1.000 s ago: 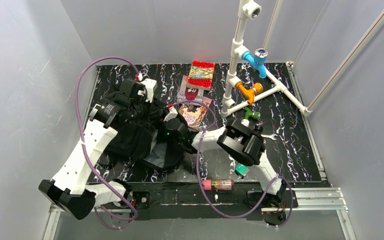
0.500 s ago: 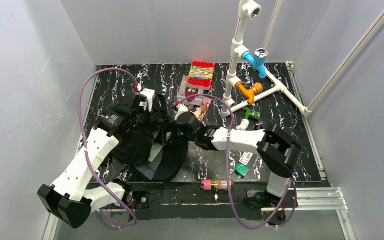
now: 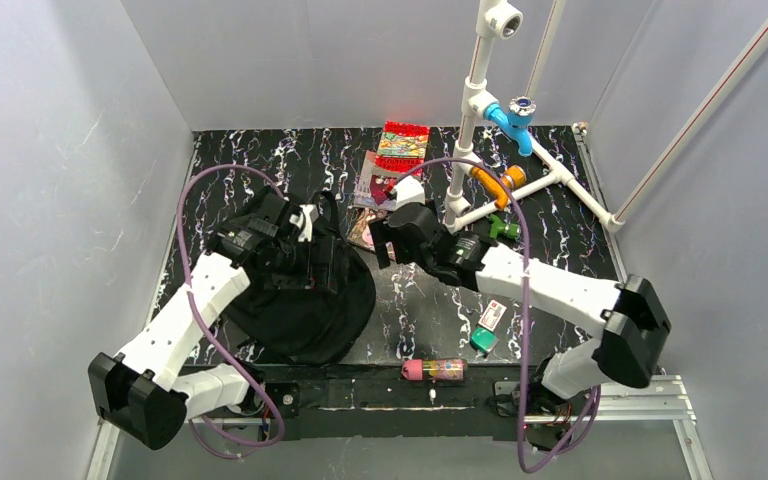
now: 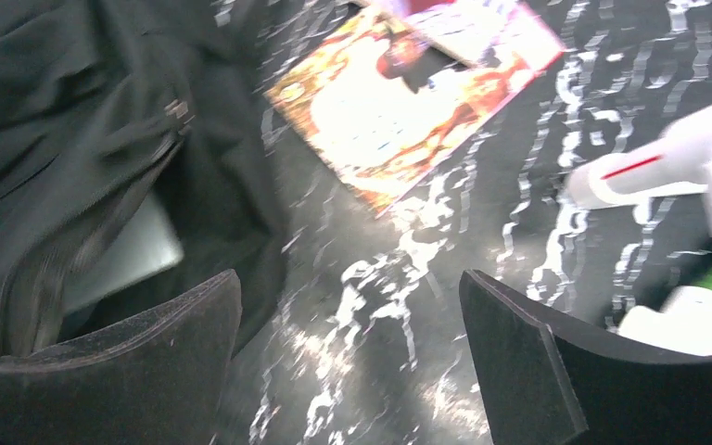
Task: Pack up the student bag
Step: Pick up the book from the center of the board.
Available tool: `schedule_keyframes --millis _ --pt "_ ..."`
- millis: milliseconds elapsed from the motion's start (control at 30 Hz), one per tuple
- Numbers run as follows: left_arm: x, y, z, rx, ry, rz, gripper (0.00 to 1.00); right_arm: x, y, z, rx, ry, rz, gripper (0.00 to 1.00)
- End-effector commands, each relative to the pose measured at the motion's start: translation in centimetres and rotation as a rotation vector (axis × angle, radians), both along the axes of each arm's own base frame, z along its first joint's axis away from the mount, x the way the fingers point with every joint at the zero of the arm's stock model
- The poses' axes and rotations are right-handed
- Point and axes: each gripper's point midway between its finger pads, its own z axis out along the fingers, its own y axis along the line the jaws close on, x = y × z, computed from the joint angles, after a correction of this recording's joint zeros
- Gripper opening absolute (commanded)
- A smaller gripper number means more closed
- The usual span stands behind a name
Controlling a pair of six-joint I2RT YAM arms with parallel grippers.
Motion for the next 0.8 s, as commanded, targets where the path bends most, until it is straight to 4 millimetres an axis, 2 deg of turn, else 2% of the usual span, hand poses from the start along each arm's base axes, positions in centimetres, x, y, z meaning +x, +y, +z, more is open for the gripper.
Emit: schedule_keyframes --millis 0,100,167,300,333,367,433,533,633,700,767 --pt "0.8 -5.2 9.1 -0.366 -0.048 -0.085 0.98 5.1 -1.4 0.8 -0.080 -0.141 -0.244 0.94" --pt "4.6 -5.9 12.6 -0.447 -0.139 -0.015 0.98 7.2 -0.8 1.5 -0.127 -0.180 -0.329 0.93" --pt "8.1 -5.2 14.2 -0.474 -0.215 0.089 0.98 8.6 -0.3 2.1 -0.158 -0.216 -0.359 0.92" --pt "16.3 -4.5 14.5 -0.549 -0.318 0.242 0.98 11.7 0.6 2.3 -0.168 -0.251 -0.368 0.91" --pt "17.9 -4.5 13.4 -0.552 -0.290 0.283 0.98 12.4 0.9 1.9 -0.170 -0.249 -0.359 0.90" --pt "19.7 -4.1 12.8 -0.541 -0.281 0.334 0.94 12.9 1.1 1.5 -0.171 -0.245 -0.350 0.82" --pt "22.5 -3.4 10.7 -0.487 -0.270 0.420 0.92 13.5 2.1 0.5 -0.155 -0.238 -0.324 0.76" --pt "26.3 -4.6 8.1 -0.550 -0.281 0.447 0.91 13.2 3.9 -0.6 -0.107 -0.205 -0.240 0.69" --pt "29.0 -5.7 4.2 -0.534 -0.228 0.410 0.89 11.9 6.3 -0.7 0.026 -0.199 -0.107 0.66" --pt "30.2 -5.9 1.6 -0.495 -0.184 0.388 0.87 10.2 7.7 -0.5 0.113 -0.198 0.020 0.66" --pt "31.4 -6.4 -0.1 -0.484 -0.199 0.345 0.86 8.8 7.7 -0.5 0.191 -0.194 0.059 0.66"
